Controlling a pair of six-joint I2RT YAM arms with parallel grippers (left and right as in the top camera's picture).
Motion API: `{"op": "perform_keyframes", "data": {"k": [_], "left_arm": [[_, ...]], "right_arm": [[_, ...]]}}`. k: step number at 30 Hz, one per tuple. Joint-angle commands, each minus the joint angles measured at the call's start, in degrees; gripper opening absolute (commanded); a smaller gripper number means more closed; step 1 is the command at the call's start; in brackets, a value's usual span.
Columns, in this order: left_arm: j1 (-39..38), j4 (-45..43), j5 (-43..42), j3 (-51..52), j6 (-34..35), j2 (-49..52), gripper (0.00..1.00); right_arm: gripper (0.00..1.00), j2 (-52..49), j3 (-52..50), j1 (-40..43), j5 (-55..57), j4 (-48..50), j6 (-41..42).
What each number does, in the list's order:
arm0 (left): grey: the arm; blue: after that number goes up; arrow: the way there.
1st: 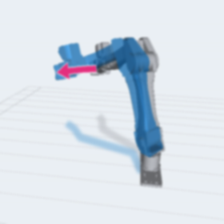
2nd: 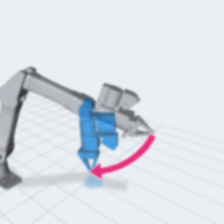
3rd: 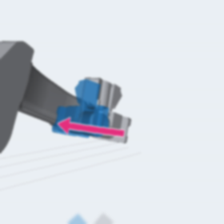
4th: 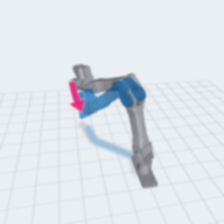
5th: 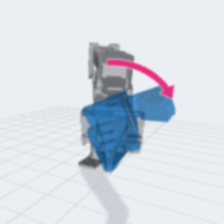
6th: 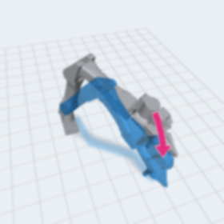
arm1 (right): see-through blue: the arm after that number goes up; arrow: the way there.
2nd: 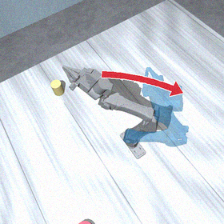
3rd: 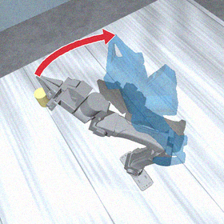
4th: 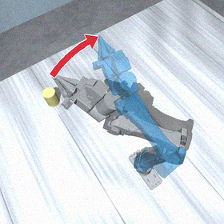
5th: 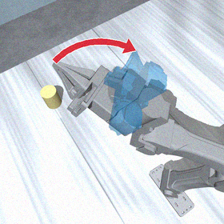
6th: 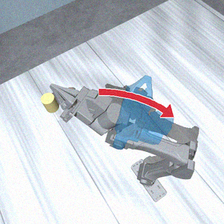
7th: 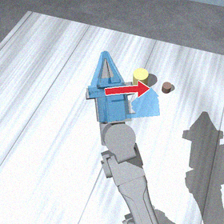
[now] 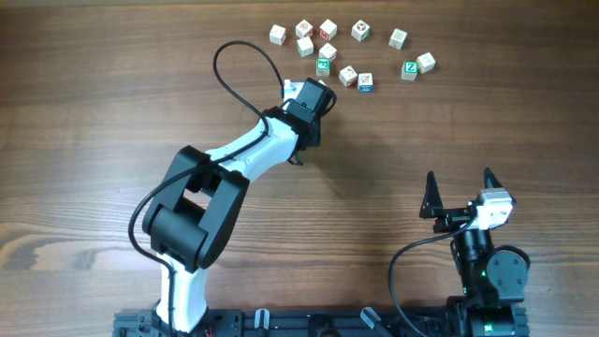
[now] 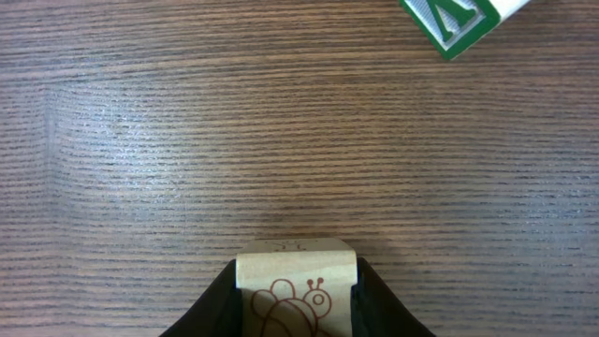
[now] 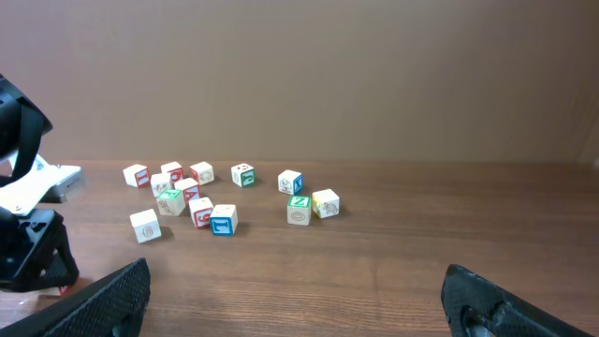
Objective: Form a horizontal line
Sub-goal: 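Carry the bee block toward the front and lower it onto the table, then open the left gripper and retract the left arm to the left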
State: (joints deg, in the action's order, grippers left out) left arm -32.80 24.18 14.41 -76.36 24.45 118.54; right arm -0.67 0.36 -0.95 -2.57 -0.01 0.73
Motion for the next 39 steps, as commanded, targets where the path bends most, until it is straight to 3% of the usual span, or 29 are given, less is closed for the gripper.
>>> {"op": "perform_keyframes", "data": {"k": [1, 3, 12, 14, 16, 28, 32, 39], "left_arm": [[-0.5, 2.2, -6.5, 2.3, -2.2, 2.7, 0.23], [-0.5, 2.2, -6.5, 2.3, -2.2, 2.7, 0.36], [-0.5, 2.2, -6.5, 2.3, -2.1, 2.7, 0.54], [-0.5, 2.2, -6.5, 2.3, -2.1, 2.7, 0.66], [-0.5, 2.2, -6.5, 2.3, -2.1, 2.7, 1.0], [-0.5, 0.0, -6.4, 1.4, 0.0, 1.0, 1.0], [-0.3, 1.3, -6.4, 0.5, -0.1, -5.8, 1.0], [-0.2, 15.1, 2.2, 0.5, -0.3, -25.2, 1.0]], "right_arm": [[1.0, 0.4, -0.1, -0.1, -0.3, 0.1, -0.7], [1.0, 0.4, -0.1, -0.1, -0.3, 0.1, -0.7], [1.0, 0.4, -0.1, -0.1, -0.3, 0.1, -0.7], [1.0, 0.4, -0.1, -0.1, -0.3, 0.1, -0.7], [1.0, 0.4, -0.1, -0.1, -0.3, 0.1, -0.7], [1.0, 0.4, -0.1, -0.1, -0.3, 0.1, -0.7], [1.0, 0.4, -0.1, -0.1, -0.3, 0.1, -0.7], [1.0, 0.4, -0.1, -0.1, -0.3, 0.1, -0.7]]}}
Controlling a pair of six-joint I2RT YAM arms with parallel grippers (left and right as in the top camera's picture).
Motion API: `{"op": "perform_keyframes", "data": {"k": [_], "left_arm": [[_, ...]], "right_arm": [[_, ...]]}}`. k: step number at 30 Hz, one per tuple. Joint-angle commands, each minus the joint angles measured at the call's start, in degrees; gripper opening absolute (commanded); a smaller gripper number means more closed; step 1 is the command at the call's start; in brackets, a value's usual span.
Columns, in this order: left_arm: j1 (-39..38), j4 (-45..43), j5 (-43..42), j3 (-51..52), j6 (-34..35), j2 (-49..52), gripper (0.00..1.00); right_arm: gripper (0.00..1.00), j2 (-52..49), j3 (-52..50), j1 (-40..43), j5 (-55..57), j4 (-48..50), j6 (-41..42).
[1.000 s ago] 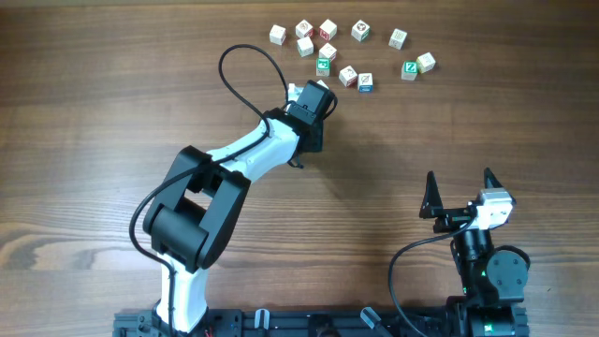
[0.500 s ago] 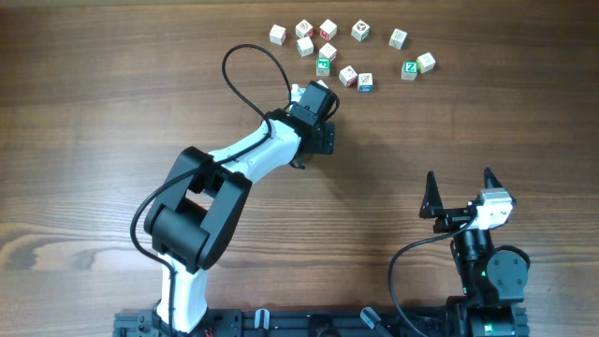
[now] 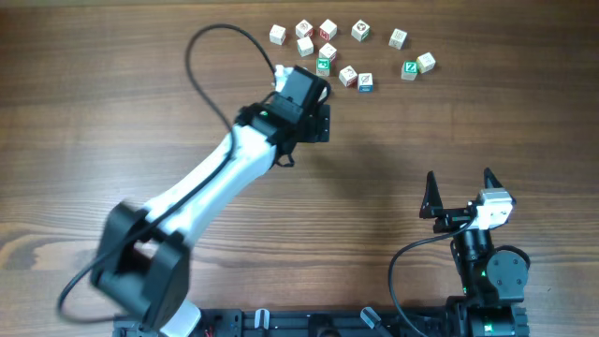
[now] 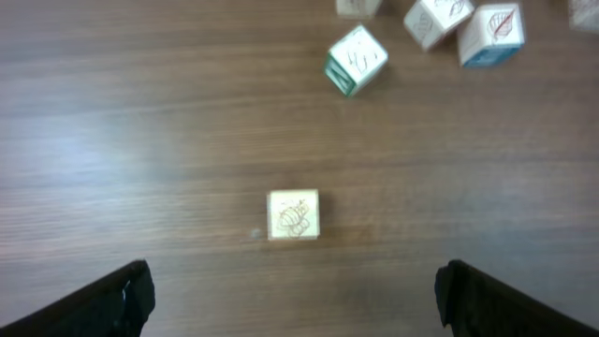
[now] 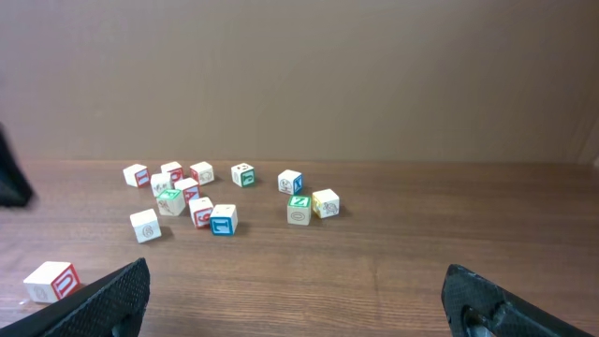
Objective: Form a horizontal line
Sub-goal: 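Open the left gripper and retract the left arm to the left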
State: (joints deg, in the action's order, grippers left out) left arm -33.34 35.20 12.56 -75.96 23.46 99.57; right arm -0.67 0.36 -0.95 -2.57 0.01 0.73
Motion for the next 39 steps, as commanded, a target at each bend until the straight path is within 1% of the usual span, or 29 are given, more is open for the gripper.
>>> {"op": "perform_keyframes", "data": {"k": [1, 4, 10, 13, 15, 18, 20, 23, 28, 30, 35, 39], "left_arm": [[0.3, 6.5, 4.3, 0.1, 0.7, -8.6, 1.0], [0.3, 14.2, 7.0, 0.1, 0.7, -14.3, 1.0], [0.3, 38.1, 12.0, 0.1, 0.7, -25.2, 1.0], [0.3, 47.1, 12.6, 0.1, 0.8, -28.0, 1.0], [0.3, 51.1, 12.6, 0.1, 0.8, -28.4, 1.0], [0.3, 56.3, 12.7, 0.1, 4.6, -28.4, 1.0], [0.3, 59.4, 12.7, 0.1, 9.2, -28.4, 1.0], [0.3, 61.3, 14.6, 0.1, 15.1, -28.6, 1.0], [0.4, 61.3, 14.6, 0.8, 17.8, -31.5, 1.0], [0.4, 61.3, 15.4, 2.0, 22.2, -35.3, 1.0], [0.3, 61.2, 16.9, 2.2, 22.4, -41.4, 1.0], [0.3, 61.2, 16.9, 2.2, 22.4, -42.4, 1.0]], "right_arm": [[1.0, 0.4, -0.1, -0.1, -0.3, 0.1, -0.7], [1.0, 0.4, -0.1, -0.1, -0.3, 0.1, -0.7], [1.0, 0.4, -0.1, -0.1, -0.3, 0.1, -0.7], [1.0, 0.4, -0.1, -0.1, -0.3, 0.1, -0.7], [1.0, 0.4, -0.1, -0.1, -0.3, 0.1, -0.7], [1.0, 0.4, -0.1, -0.1, -0.3, 0.1, -0.7], [1.0, 0.4, -0.1, -0.1, -0.3, 0.1, -0.7], [1.0, 0.4, -0.1, -0.1, -0.3, 0.1, -0.7], [1.0, 0.4, -0.1, -0.1, -0.3, 0.1, -0.7], [1.0, 0.4, -0.1, -0.1, -0.3, 0.1, -0.7], [1.0, 0.4, -0.1, -0.1, -0.3, 0.1, -0.7], [1.0, 0.4, -0.1, -0.1, -0.3, 0.1, -0.7]]}}
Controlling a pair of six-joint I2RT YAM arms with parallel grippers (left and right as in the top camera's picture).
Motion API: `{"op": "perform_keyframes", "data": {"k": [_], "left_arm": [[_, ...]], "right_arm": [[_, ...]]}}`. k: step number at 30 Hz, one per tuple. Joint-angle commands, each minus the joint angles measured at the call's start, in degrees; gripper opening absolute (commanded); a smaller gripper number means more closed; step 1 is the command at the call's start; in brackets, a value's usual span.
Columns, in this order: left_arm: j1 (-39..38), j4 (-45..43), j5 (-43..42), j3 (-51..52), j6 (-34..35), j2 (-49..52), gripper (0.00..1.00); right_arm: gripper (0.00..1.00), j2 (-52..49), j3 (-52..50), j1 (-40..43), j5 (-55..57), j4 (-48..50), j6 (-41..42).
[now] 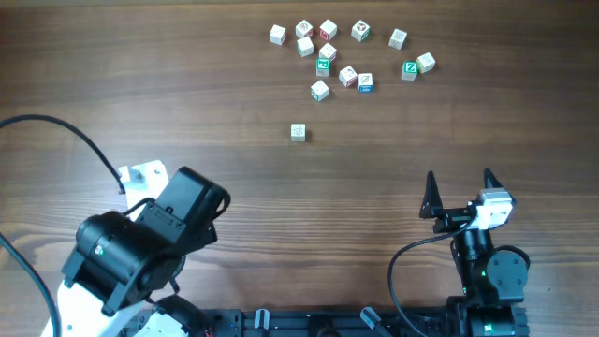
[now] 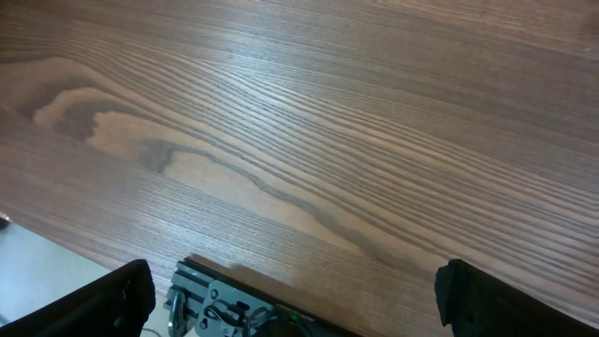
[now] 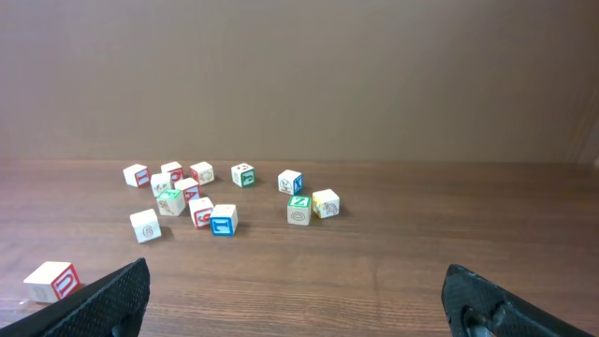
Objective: Form a horizontal line
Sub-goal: 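Open the left gripper and retract the left arm to the left, then reach the right gripper to the leaf-picture block in the cluster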
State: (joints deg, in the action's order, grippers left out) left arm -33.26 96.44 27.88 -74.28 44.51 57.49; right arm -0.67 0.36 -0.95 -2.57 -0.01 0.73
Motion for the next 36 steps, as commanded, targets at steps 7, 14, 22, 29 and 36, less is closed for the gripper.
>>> {"op": "perform_keyframes", "data": {"k": [7, 14, 22, 29, 36], "left_arm": [[0.3, -0.6, 1.8, 0.5, 0.9, -0.3, 1.0], [0.3, -0.6, 2.0, 0.5, 0.8, -0.3, 1.0], [0.3, -0.6, 2.0, 0.5, 0.8, -0.3, 1.0], [0.3, -0.6, 2.0, 0.5, 0.8, -0.3, 1.0], [0.3, -0.6, 2.0, 0.5, 0.8, -0.3, 1.0]], "right_arm": [[1.0, 0.4, -0.1, -0.1, -0.3, 0.1, -0.8], [1.0, 0.4, -0.1, -0.1, -9.3, 1.0, 30.1], [1.0, -7.3, 8.7, -0.1, -17.5, -1.5, 30.4], [1.0, -45.3, 39.3, -0.1, -17.5, -20.0, 15.1], [1.0, -72.1, 66.4, -0.2, -26.1, -39.6, 14.3]]}}
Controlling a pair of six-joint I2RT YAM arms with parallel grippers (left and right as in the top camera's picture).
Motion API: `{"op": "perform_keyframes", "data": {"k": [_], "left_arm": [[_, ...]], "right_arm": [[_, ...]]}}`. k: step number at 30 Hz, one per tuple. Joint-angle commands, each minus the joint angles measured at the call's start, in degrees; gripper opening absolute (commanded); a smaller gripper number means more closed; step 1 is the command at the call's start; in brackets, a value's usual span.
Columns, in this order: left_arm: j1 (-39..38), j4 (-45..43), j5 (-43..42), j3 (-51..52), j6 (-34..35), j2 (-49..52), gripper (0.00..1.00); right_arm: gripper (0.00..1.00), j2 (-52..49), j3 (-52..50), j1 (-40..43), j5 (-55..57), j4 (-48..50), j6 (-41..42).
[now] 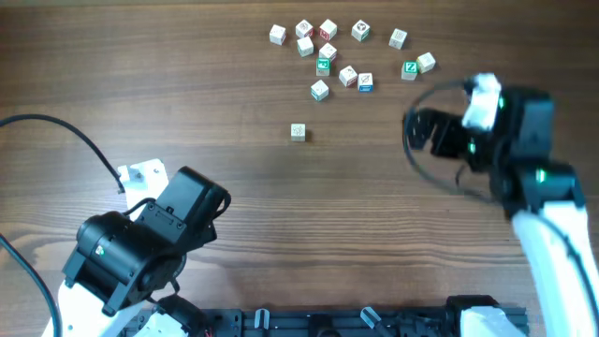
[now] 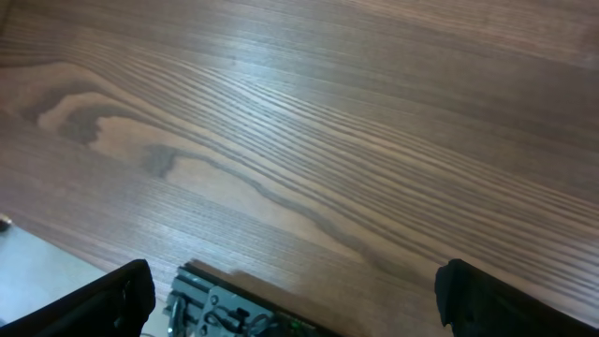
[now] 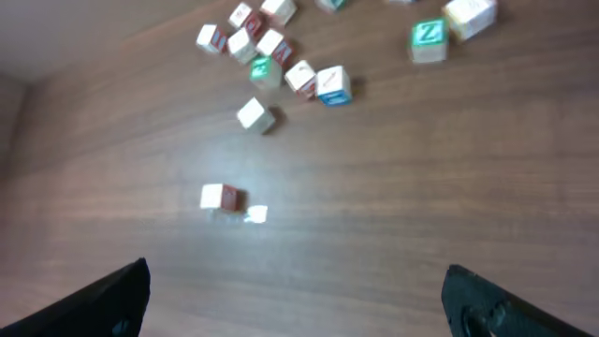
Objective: Form a horizontal line
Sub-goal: 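Reach the right gripper to the leaf-picture block in the cluster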
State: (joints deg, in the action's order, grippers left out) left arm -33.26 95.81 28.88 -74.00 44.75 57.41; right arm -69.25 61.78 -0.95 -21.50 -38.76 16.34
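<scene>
Several small lettered cubes (image 1: 348, 51) lie scattered at the table's far edge, also seen as a cluster of cubes (image 3: 271, 42) in the right wrist view. One cube (image 1: 298, 132) sits alone nearer the middle; the right wrist view shows this lone cube (image 3: 223, 197) with a red side. Another white cube (image 1: 319, 90) lies between it and the cluster. My right gripper (image 1: 423, 131) hangs open above the table, right of the lone cube, its fingertips (image 3: 112, 300) wide apart. My left gripper (image 2: 290, 304) is open over bare wood, holding nothing.
The left arm (image 1: 140, 253) is folded at the near left, its cable (image 1: 56, 126) looping over the table. A green Z cube (image 3: 428, 39) and a blue-edged cube (image 3: 332, 82) mark the cluster's right side. The table's front edge and a metal rail (image 2: 234, 309) show beneath the left gripper.
The right arm has left its spot at the near right and now hangs over the right middle of the table, its camera looking down on the cubes. The left arm and cubes are unchanged.
My left gripper was shut on a bee-marked cube just below the cluster. Then it stood open above that cube, left alone on the wood. Then the left arm was folded back at the near left, and now the right arm is out over the table.
</scene>
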Motion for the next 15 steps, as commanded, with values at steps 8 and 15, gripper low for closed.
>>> {"op": "perform_keyframes", "data": {"k": [8, 15], "left_arm": [[0.3, 0.0, 1.0, 0.2, 0.5, -0.2, 1.0], [0.3, 0.0, 1.0, 0.2, 0.5, -0.2, 1.0]], "right_arm": [[0.99, -9.6, 7.5, -1.2, -3.7, 4.4, -0.3], [0.99, -22.9, 17.3, -8.4, 12.0, -1.2, -6.1]]}}
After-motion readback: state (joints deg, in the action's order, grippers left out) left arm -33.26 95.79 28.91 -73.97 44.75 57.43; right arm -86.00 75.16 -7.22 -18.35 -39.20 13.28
